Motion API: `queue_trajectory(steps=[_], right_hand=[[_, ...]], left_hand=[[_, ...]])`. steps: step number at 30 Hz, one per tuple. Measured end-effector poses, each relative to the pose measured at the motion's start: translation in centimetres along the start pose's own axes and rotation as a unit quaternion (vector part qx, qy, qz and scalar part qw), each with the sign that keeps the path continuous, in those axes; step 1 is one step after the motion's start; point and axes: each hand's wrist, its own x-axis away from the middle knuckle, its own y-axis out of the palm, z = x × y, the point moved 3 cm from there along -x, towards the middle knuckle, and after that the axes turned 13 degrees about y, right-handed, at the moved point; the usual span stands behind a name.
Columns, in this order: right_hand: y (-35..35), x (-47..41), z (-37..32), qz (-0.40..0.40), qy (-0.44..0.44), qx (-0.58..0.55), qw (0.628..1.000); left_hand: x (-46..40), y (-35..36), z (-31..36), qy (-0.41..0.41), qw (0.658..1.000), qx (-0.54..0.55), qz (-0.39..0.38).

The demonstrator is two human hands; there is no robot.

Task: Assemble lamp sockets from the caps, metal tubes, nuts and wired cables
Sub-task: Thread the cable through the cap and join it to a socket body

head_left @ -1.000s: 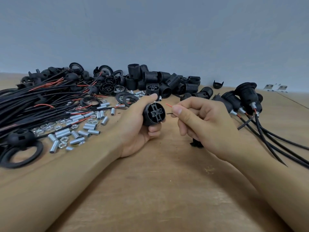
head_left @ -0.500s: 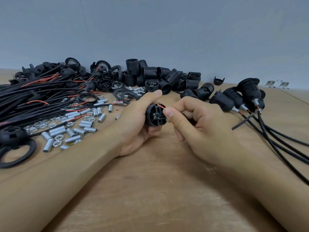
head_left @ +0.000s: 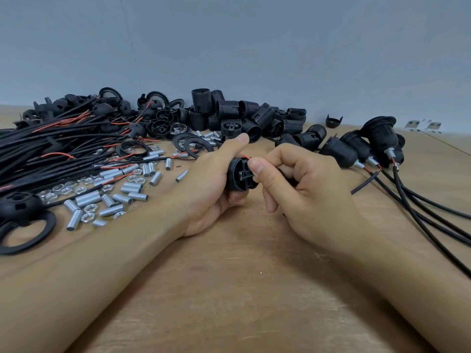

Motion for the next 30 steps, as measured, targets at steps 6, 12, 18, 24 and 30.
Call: queue_trajectory(steps=[6, 12, 18, 24, 30], right_hand=[[0.4, 0.2, -0.1, 0.033, -0.009, 0.026, 0.999], [0.7, 0.2, -0.1, 0.095, -0.033, 0.046, 0.994], [0.9, 0.1, 0.4, 0.072, -0.028, 0.018, 0.997], [0.6, 0.0, 0.4, 0.050, -0.026, -0.066, 0.996], [0.2, -0.4, 0.9, 0.061, 0.039, -0.109, 0.991]], left_hand=[[0.2, 0.1, -0.2, -0.007, 0.999, -0.005, 0.045], [0.8, 1.2, -1.0, -0.010, 0.995, 0.049, 0.086], [1.1, 1.3, -1.1, 0.003, 0.991, 0.052, 0.126], [0.9, 1.1, -0.4, 0.042, 0.991, 0.079, 0.096], [1.0, 1.1, 0.1, 0.080, 0.989, 0.073, 0.102]])
